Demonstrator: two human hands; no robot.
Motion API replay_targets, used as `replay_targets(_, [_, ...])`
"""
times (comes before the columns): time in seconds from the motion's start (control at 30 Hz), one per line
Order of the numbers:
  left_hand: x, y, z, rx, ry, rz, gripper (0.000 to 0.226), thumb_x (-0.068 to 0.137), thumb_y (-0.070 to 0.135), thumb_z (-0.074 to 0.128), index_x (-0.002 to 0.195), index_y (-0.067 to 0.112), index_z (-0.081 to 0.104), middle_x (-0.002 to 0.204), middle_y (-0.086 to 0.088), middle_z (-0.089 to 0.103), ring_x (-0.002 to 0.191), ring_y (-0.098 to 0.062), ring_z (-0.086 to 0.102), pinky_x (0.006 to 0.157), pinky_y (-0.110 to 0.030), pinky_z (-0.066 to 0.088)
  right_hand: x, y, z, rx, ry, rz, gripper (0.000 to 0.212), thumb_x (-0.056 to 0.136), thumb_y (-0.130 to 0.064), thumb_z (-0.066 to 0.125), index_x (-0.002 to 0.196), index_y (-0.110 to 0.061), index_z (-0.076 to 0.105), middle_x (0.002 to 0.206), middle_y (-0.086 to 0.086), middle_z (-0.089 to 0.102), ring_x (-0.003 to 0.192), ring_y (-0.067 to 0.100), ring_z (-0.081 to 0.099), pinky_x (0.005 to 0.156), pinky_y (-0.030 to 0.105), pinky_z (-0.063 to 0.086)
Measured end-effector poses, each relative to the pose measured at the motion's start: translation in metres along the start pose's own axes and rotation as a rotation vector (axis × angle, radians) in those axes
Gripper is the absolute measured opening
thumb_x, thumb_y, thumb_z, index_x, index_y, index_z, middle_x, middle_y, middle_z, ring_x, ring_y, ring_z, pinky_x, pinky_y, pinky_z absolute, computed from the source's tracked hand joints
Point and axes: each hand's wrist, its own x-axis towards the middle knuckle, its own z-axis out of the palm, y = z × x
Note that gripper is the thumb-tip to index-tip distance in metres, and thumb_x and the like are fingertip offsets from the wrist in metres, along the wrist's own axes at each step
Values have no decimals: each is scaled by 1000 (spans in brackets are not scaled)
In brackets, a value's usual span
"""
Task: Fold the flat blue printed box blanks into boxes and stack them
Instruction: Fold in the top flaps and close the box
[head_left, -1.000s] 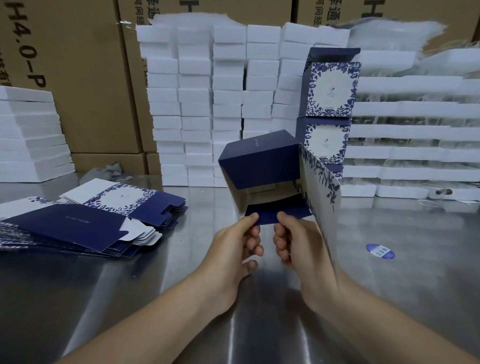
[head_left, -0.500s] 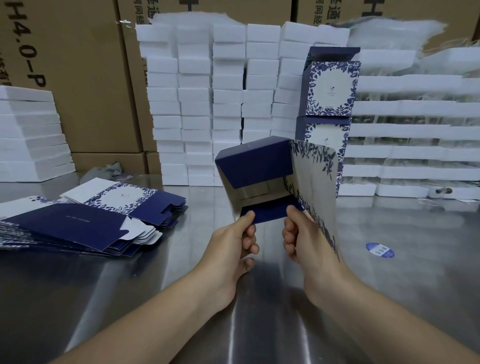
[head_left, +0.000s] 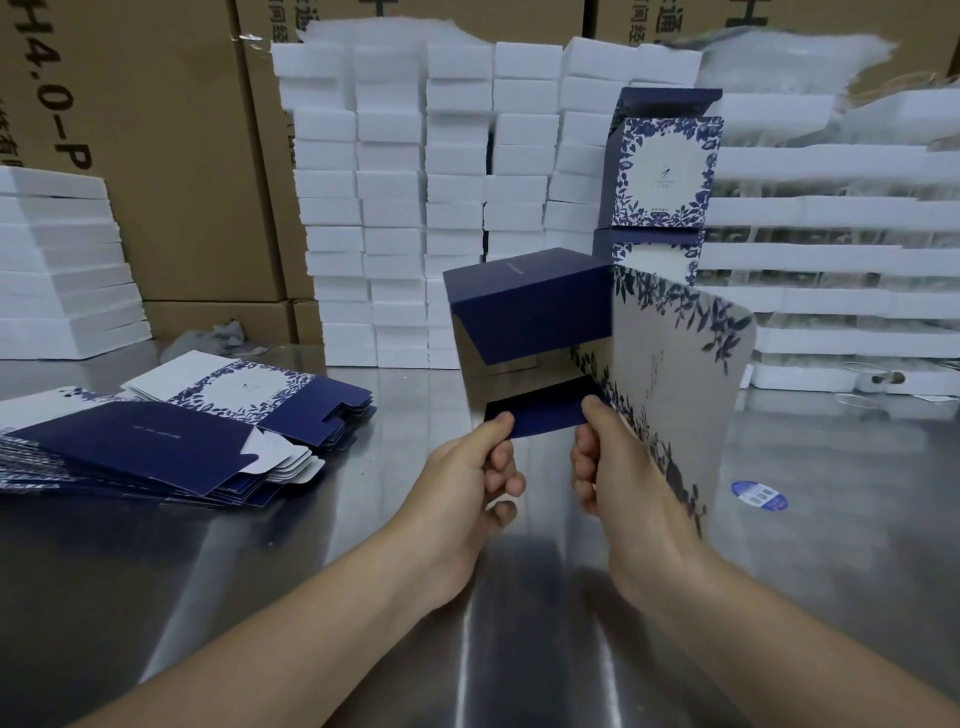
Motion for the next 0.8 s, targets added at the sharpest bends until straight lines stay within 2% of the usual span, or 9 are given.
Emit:
replay_targets(0.13, [0, 2, -1, -24, -11, -5, 52, 94, 48, 71, 51, 26, 51, 56, 5, 39, 54, -10, 49, 57, -26, 34, 2, 4, 4, 60, -24, -19, 41, 109, -34, 51, 71, -17, 49, 55, -7, 43, 45, 3, 39, 42, 15, 35])
replay_targets(0.27, [0, 2, -2, 46, -59, 35, 44, 86, 57, 77, 59, 26, 60, 66, 3, 50, 61, -11, 57, 64, -27, 42, 0, 5, 6, 69, -82, -22, 44, 109, -36, 51, 69, -17, 56, 55, -3, 51, 43, 6, 44, 41, 16, 37])
replay_targets(0.37, [1, 0, -2, 67, -49, 81, 36, 91, 51, 75, 68, 25, 65, 70, 0, 57, 67, -13, 61, 70, -31, 45, -2, 4, 11, 212, -246, 32, 46, 108, -18, 49, 63, -13, 58, 54, 5, 53, 39, 9, 45, 38, 16, 34])
replay_targets(0.5, [7, 9, -11, 31, 52, 158, 38, 93, 37, 73, 58, 26, 63, 67, 0, 56, 62, -11, 59, 68, -31, 44, 9, 3, 3, -279, -350, -76, 27, 103, -28, 65, 82, -12, 66, 71, 3, 68, 50, 7, 57, 43, 16, 40])
replay_targets(0.57, [9, 16, -17, 7, 99, 181, 39, 92, 31, 74, 56, 26, 61, 65, 3, 53, 57, -12, 54, 60, -28, 41, 16, 3, -7, -451, -310, -118, 10, 97, -20, 75, 100, -17, 66, 90, 4, 71, 64, 10, 64, 49, 21, 45])
replay_targets(0.63, [11, 23, -22, 4, 147, 184, 43, 90, 28, 73, 51, 26, 56, 60, 4, 48, 54, -12, 51, 59, -28, 38, 22, 2, -16, -513, -179, -247, 44, 92, -8, 78, 127, -26, 59, 117, 4, 67, 82, 16, 66, 63, 28, 51])
replay_targets(0.7, [10, 29, -25, 12, 188, 191, 45, 87, 29, 73, 48, 26, 51, 58, 4, 44, 51, -11, 50, 63, -31, 38, 27, -2, -24, -597, -73, -472, 83, 88, -5, 80, 154, -35, 39, 144, -3, 52, 113, 16, 62, 92, 37, 55])
replay_targets(0.73, [10, 32, -26, 17, 204, 208, 45, 84, 31, 74, 47, 26, 49, 57, 4, 43, 49, -10, 49, 65, -32, 38, 27, -6, -26, -618, -54, -564, 95, 87, -6, 82, 160, -38, 31, 153, -9, 44, 128, 16, 54, 106, 43, 50])
replay_targets(0.8, [8, 37, -28, 38, 224, 259, 44, 76, 37, 76, 45, 26, 46, 56, 5, 41, 48, -9, 49, 69, -34, 39, 28, -12, -28, -601, -75, -682, 100, 86, -11, 85, 160, -45, 27, 161, -19, 37, 145, 12, 41, 117, 50, 41])
